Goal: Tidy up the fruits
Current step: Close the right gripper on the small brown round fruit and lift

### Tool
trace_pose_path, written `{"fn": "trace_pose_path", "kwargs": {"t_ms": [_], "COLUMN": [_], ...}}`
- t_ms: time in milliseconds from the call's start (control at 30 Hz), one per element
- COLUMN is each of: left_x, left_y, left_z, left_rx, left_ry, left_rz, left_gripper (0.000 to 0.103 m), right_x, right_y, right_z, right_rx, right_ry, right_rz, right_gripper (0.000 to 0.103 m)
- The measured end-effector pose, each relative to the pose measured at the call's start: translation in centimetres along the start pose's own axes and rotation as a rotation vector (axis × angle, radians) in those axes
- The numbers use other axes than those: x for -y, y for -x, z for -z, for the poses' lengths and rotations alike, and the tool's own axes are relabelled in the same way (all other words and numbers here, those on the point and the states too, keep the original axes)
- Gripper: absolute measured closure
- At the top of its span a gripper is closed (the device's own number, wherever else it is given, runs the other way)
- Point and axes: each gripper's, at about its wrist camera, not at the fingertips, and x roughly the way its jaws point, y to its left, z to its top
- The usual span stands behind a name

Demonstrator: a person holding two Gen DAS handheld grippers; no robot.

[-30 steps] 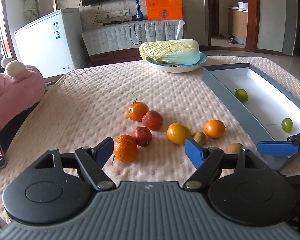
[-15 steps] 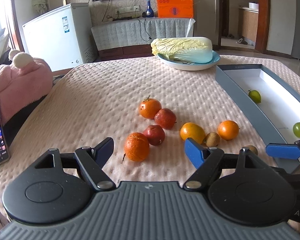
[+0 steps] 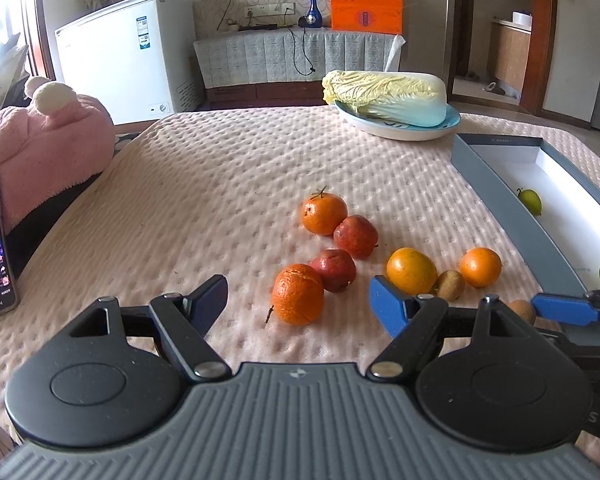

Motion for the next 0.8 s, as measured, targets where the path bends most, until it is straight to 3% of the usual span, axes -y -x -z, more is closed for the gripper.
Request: {"fn": "trace_pose_path", "kwargs": {"t_ms": [467,533,600,800], "left_x": [-0.4,-0.3,-0.1,0.4], "left_y": [-0.3,-0.2,-0.2,-0.6], "left_z": [0.0,0.0,0.0,0.0], "left_rx": [0.004,0.003,0.003,-0.003], "left_ry": [0.004,0.001,-0.002,-0.013], "left_rz": [-0.012,-0.011,-0.014,-0.008], "left_gripper": [0.021,0.021,0.021,0.021], "right_x": [-1.5,-1.5,-1.4,-1.1], "right_y": [-1.6,-1.5,-1.4,-0.7], "right_z": [-0.1,-0.1,-0.1,0.2], "right_rx": [-0.008,-0.012,-0.020,-0.030], "right_ry": [0.110,0.111,0.108,0.110], "right_rz": [0.087,0.080,0.060,0.011], "right_gripper": [0.065,0.064,0.071,0.072]}}
